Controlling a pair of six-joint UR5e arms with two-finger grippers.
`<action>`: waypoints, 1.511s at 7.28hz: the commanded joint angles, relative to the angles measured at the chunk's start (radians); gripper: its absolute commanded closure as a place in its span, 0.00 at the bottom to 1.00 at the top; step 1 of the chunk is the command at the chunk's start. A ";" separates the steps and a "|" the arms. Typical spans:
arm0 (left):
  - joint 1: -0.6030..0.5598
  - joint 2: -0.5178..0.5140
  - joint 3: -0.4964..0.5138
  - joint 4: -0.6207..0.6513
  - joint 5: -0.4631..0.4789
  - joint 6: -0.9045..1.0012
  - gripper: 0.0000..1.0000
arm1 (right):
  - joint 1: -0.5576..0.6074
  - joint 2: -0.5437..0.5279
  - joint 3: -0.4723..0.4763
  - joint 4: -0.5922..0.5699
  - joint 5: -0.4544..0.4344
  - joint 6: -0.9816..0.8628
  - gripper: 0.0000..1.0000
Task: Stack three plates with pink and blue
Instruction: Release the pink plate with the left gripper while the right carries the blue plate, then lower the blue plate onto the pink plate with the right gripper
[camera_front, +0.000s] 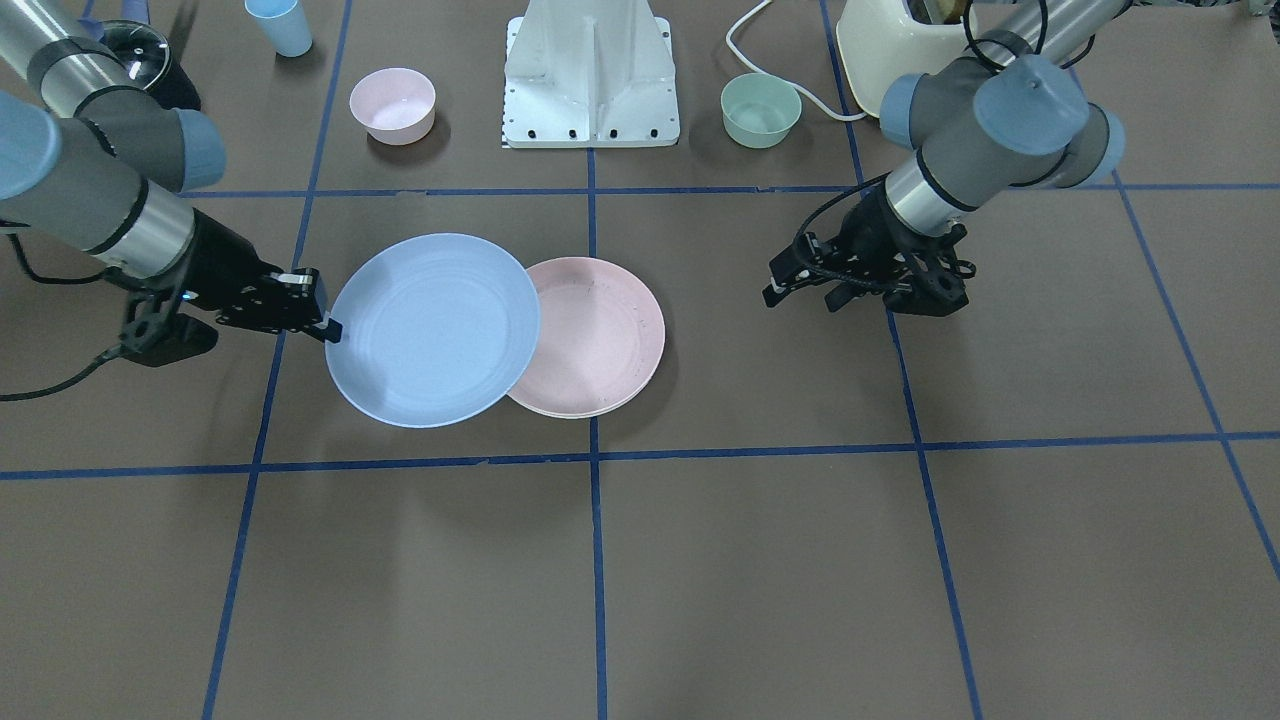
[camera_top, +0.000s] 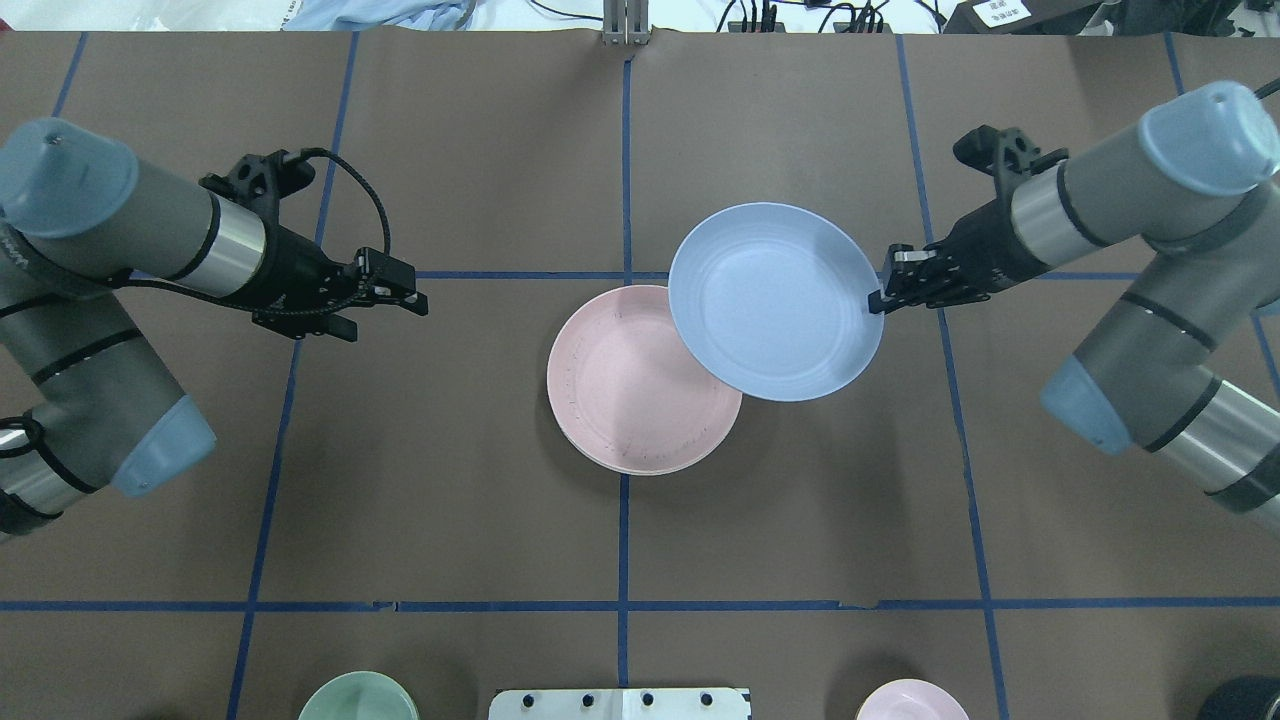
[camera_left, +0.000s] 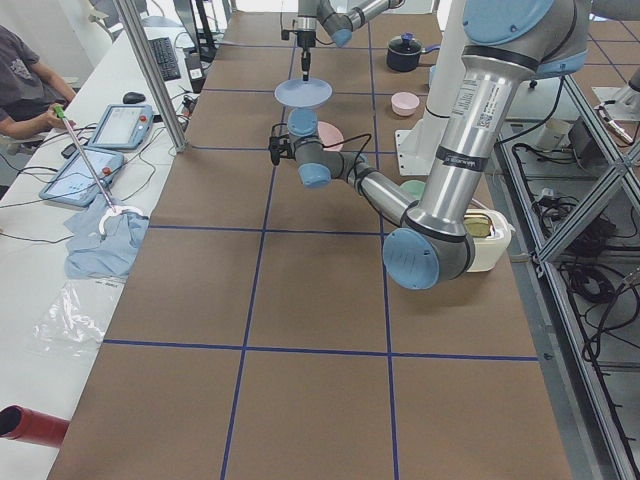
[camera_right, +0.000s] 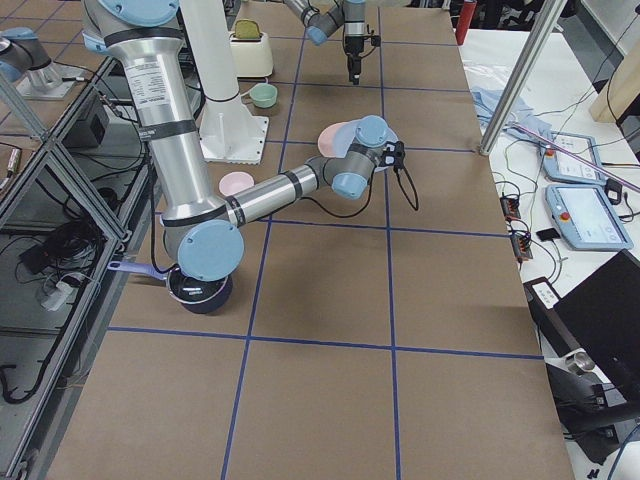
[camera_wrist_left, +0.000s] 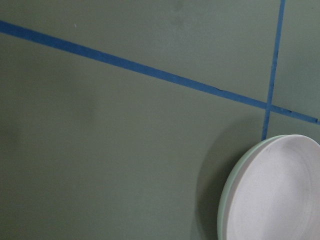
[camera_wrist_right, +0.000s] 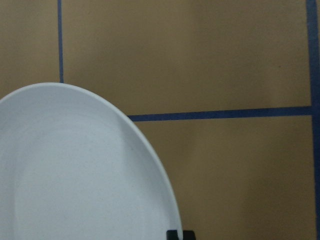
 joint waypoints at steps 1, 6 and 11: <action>-0.047 0.021 -0.023 0.047 -0.020 0.070 0.00 | -0.120 0.046 -0.003 -0.036 -0.129 0.021 1.00; -0.097 0.102 -0.068 0.070 -0.033 0.159 0.00 | -0.237 0.132 -0.024 -0.130 -0.248 0.021 1.00; -0.108 0.127 -0.068 0.069 -0.032 0.161 0.00 | -0.206 0.153 -0.015 -0.144 -0.258 0.023 0.00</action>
